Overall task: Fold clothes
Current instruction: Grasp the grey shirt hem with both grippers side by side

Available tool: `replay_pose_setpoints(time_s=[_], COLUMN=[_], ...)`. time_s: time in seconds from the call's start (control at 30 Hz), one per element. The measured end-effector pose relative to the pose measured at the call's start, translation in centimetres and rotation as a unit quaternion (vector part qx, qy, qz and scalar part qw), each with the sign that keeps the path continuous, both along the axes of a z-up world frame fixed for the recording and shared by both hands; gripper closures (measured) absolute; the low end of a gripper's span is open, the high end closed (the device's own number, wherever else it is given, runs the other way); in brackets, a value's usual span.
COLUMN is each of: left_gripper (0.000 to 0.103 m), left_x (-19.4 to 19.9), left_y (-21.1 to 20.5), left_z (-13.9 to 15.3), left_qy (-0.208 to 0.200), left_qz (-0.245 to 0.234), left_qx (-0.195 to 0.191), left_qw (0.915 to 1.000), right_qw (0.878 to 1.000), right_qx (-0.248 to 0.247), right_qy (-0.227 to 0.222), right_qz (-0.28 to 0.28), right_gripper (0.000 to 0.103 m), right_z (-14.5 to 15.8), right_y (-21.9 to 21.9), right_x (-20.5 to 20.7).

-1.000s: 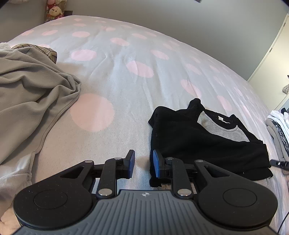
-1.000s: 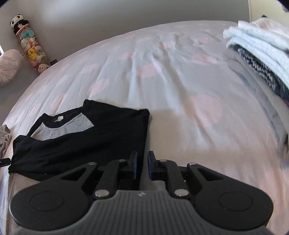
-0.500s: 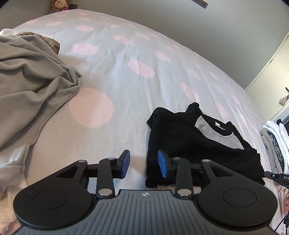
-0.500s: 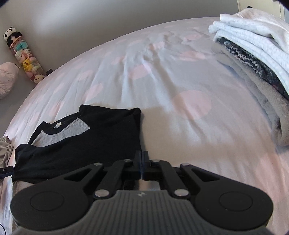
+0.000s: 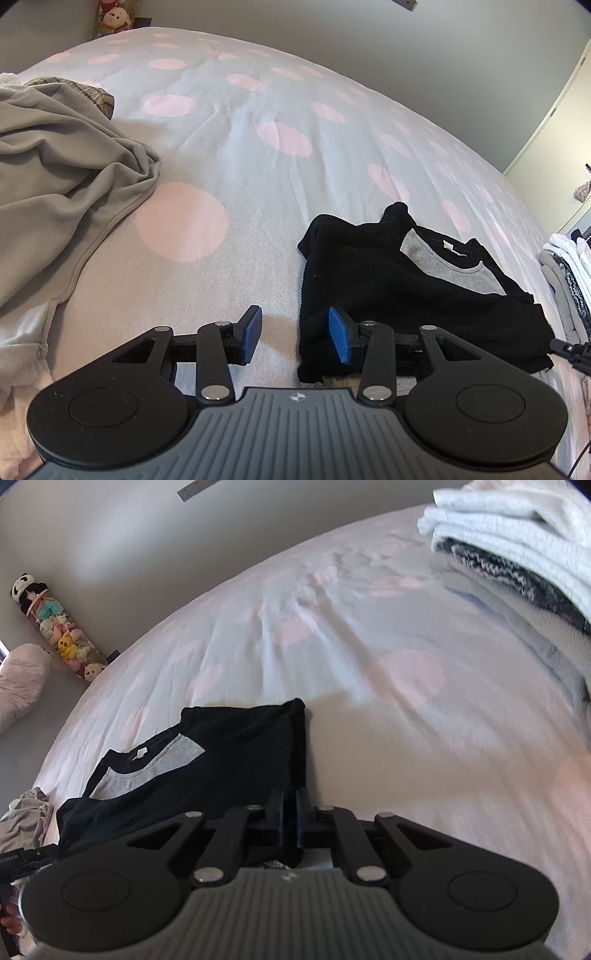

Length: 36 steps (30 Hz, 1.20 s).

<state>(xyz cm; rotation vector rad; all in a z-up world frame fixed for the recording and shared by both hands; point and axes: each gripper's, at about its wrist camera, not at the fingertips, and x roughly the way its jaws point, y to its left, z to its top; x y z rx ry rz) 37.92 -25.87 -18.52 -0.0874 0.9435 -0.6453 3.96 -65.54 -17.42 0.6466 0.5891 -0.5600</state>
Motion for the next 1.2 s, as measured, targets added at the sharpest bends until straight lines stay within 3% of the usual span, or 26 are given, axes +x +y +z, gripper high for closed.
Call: replay_pose_setpoints(time_s=[0.07,0.17,0.5,0.6,0.73,0.97,1.2], left_gripper=[0.070,0.073,0.072,0.071,0.059,0.058,0.058], left_x=[-0.1,-0.5,-1.7,-2.8,-4.9,-9.7,-14.2], left_y=[-0.2,-0.8,-0.7,-0.4,0.2,3.5,4.9], left_z=[-0.1,-0.3,0.8,0.9,1.0,0.7,1.4], left_qy=[-0.003,-0.018,-0.021,-0.008,0.030,0.101,0.118], left_qz=[-0.004,-0.016,-0.005,-0.009,-0.023,0.002,0.004], left_qx=[0.011,0.044,0.099,0.119,0.137,0.112,0.125], left_qw=[0.9999,0.9988,0.9948,0.9928,0.9899,0.9885,0.9851], right_qw=[0.999,0.999,0.998,0.997,0.993,0.983,0.973], right_qx=[-0.028,-0.021,0.000,0.035,0.074,0.143,0.152], right_qy=[0.023,0.045,0.055,0.070,0.084,0.106,0.150], right_qz=[0.001,0.005,0.003,0.023,0.044,0.054,0.090], right_gripper=[0.097,0.097,0.087,0.070,0.068,0.066,0.066], right_z=[0.3,-0.8,-0.6,-0.6,-1.0,-1.7,-1.7], right_y=[0.2,-0.1,0.8,1.9,3.8,6.2,8.3], right_x=[0.0,0.3,-2.3,-4.0,-6.0,-8.3,-8.5])
